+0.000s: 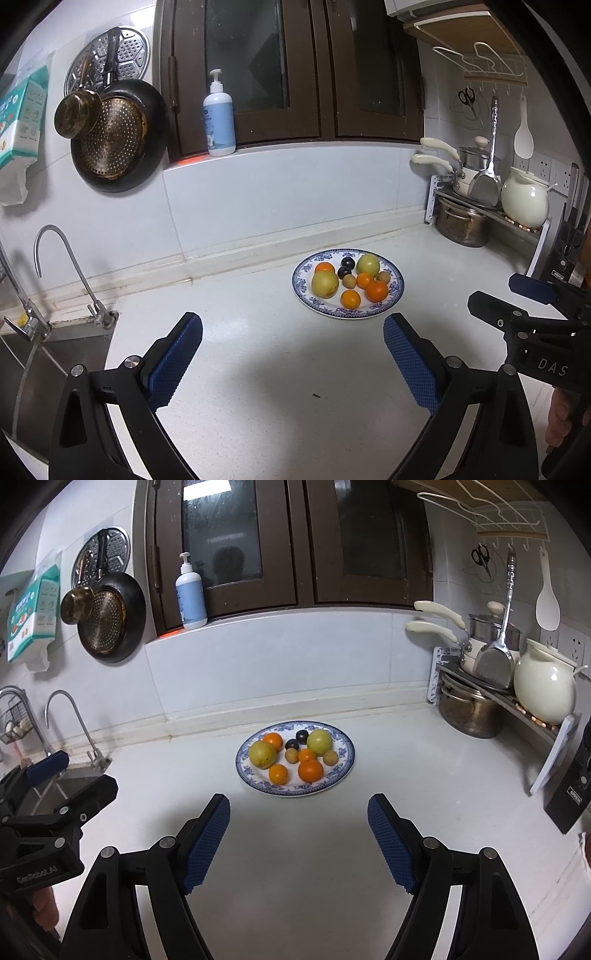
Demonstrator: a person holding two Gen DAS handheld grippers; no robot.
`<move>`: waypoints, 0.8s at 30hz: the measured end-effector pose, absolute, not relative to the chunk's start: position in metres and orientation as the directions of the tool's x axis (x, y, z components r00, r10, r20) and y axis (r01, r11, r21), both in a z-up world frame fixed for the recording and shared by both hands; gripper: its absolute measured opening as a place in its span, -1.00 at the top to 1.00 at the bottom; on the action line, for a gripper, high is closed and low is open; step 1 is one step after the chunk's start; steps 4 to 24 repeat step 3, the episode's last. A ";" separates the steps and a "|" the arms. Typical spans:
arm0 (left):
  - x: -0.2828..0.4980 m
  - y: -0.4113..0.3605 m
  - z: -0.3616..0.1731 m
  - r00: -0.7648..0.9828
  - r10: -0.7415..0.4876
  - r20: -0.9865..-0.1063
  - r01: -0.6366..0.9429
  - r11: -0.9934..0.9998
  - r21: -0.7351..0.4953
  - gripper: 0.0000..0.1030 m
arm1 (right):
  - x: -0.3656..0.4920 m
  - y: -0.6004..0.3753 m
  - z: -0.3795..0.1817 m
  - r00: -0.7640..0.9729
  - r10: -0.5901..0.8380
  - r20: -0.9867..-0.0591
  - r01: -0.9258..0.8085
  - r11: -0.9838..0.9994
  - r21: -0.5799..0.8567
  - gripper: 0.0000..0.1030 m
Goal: Organize fruits
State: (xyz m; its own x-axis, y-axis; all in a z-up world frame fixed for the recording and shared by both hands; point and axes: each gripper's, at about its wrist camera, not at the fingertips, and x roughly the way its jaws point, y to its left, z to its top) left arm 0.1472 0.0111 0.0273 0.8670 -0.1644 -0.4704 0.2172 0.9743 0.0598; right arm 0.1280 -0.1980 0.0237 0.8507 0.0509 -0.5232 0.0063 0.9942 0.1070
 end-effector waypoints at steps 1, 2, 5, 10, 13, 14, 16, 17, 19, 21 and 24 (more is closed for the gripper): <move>0.147 0.011 0.027 0.867 -0.163 -0.471 0.216 0.975 0.060 -0.94 | 0.128 -0.198 0.023 0.850 0.050 -0.524 0.007 0.994 0.106 -0.50; 0.148 0.011 0.027 0.867 -0.163 -0.471 0.216 0.975 0.060 -0.94 | 0.129 -0.198 0.023 0.849 0.050 -0.525 0.007 0.994 0.107 -0.50; 0.148 0.011 0.026 0.865 -0.164 -0.473 0.217 0.974 0.059 -0.94 | 0.129 -0.198 0.022 0.849 0.051 -0.526 0.006 0.994 0.106 -0.50; 0.148 0.011 0.026 0.865 -0.164 -0.473 0.217 0.974 0.059 -0.94 | 0.129 -0.198 0.022 0.849 0.051 -0.526 0.006 0.994 0.106 -0.50; 0.148 0.011 0.026 0.865 -0.164 -0.473 0.217 0.974 0.059 -0.94 | 0.129 -0.198 0.022 0.849 0.051 -0.526 0.006 0.994 0.106 -0.50; 0.148 0.011 0.026 0.865 -0.164 -0.473 0.217 0.974 0.059 -0.94 | 0.129 -0.198 0.022 0.849 0.051 -0.526 0.006 0.994 0.106 -0.50; 0.148 0.011 0.026 0.865 -0.164 -0.473 0.217 0.974 0.059 -0.94 | 0.129 -0.198 0.022 0.849 0.051 -0.526 0.006 0.994 0.106 -0.50; 0.148 0.011 0.026 0.865 -0.164 -0.473 0.217 0.974 0.059 -0.94 | 0.129 -0.198 0.022 0.849 0.051 -0.526 0.006 0.994 0.106 -0.50; 0.148 0.011 0.026 0.865 -0.164 -0.473 0.217 0.974 0.059 -0.94 | 0.129 -0.198 0.022 0.849 0.051 -0.526 0.006 0.994 0.106 -0.50; 0.148 0.011 0.026 0.865 -0.164 -0.473 0.217 0.974 0.059 -0.94 | 0.129 -0.198 0.022 0.849 0.051 -0.526 0.006 0.994 0.106 -0.50; 0.148 0.011 0.026 0.865 -0.164 -0.473 0.217 0.974 0.059 -0.94 | 0.129 -0.198 0.022 0.849 0.051 -0.526 0.006 0.994 0.106 -0.50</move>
